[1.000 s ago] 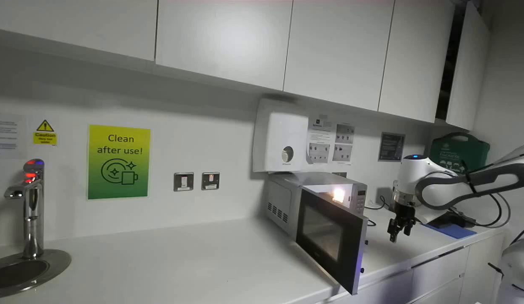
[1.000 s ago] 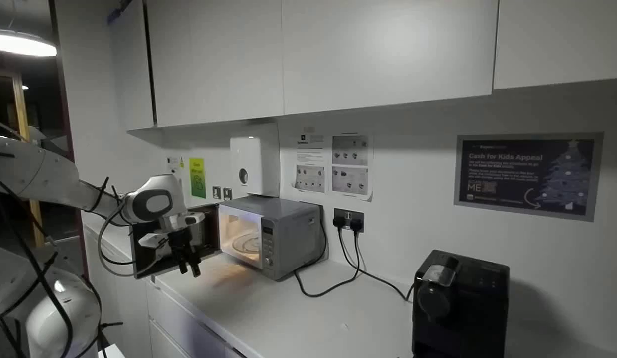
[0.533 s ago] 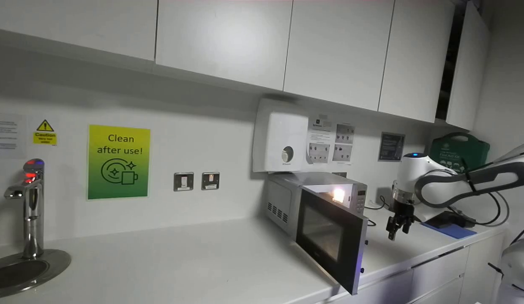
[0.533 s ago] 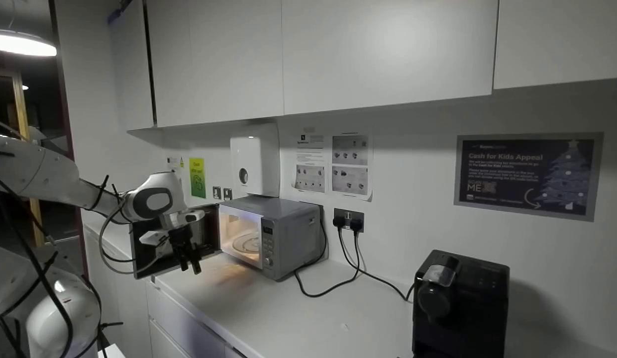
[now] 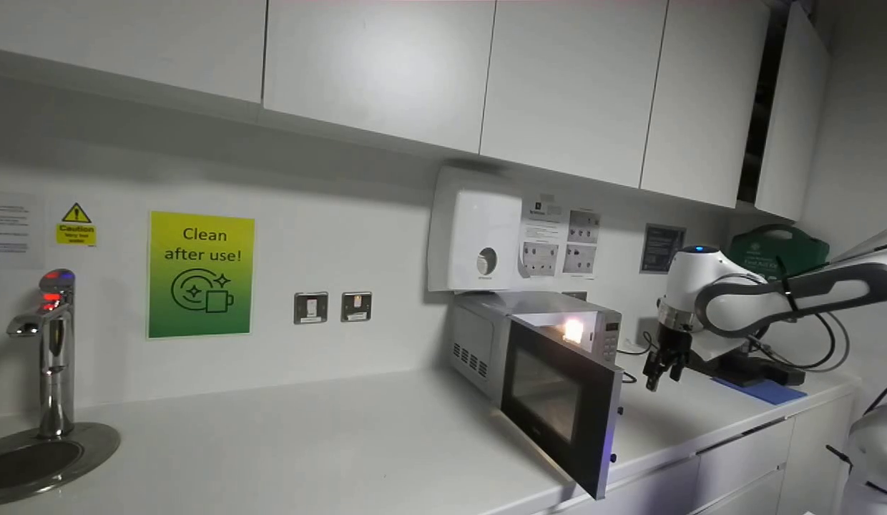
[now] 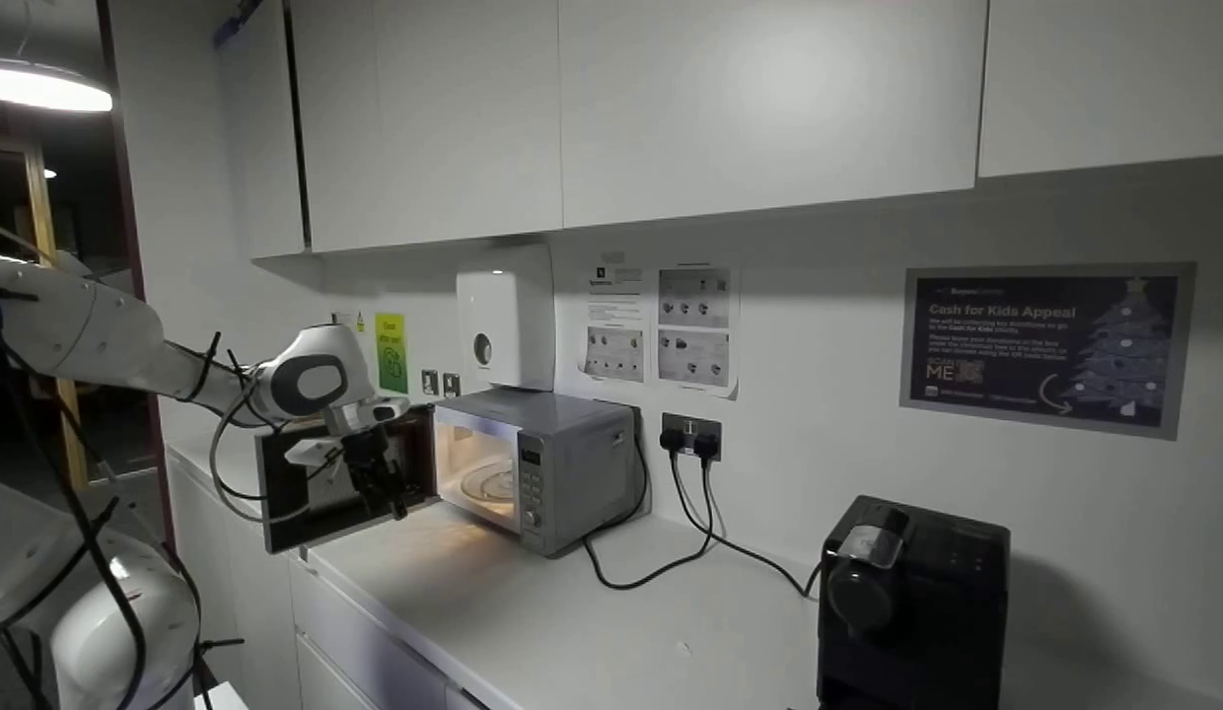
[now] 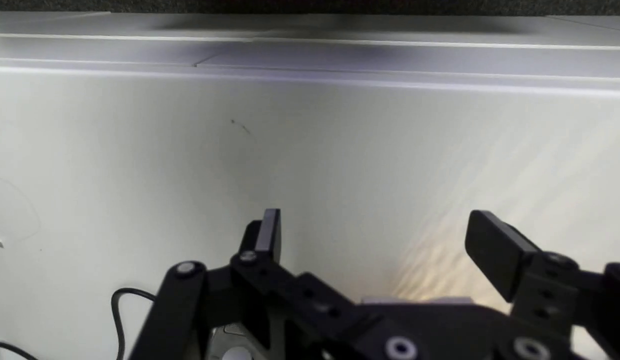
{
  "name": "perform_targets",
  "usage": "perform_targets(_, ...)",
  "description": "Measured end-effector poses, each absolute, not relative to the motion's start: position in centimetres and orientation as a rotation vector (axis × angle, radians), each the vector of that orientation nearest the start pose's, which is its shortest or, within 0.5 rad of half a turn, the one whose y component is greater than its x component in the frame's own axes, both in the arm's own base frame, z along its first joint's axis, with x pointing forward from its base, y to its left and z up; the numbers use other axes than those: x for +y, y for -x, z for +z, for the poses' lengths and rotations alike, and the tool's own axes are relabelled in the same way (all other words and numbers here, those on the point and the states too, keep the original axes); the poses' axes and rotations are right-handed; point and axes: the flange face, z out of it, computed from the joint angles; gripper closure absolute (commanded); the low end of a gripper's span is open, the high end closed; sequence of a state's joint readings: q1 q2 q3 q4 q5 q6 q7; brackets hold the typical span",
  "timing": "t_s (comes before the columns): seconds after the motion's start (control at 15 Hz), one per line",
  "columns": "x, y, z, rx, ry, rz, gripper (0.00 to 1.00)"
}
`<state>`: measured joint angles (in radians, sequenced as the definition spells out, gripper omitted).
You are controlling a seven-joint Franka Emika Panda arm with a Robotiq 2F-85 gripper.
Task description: Close the microwave fully
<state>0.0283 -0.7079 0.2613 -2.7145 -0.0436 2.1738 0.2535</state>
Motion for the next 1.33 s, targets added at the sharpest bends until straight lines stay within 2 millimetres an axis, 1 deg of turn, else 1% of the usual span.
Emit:
perform_targets(0.4,9.9,-36.0,46.6,0.007,3.254,-0.356,0.0)
perform_targets(0.67,10.4,-37.8,48.7,0.04,3.227,-0.402,0.0)
perform_targets(1.0,11.7,-40.1,51.9,0.06,3.188,-0.482,0.0)
perform_targets(1.33,13.8,-42.3,54.8,0.093,3.145,-0.55,0.0)
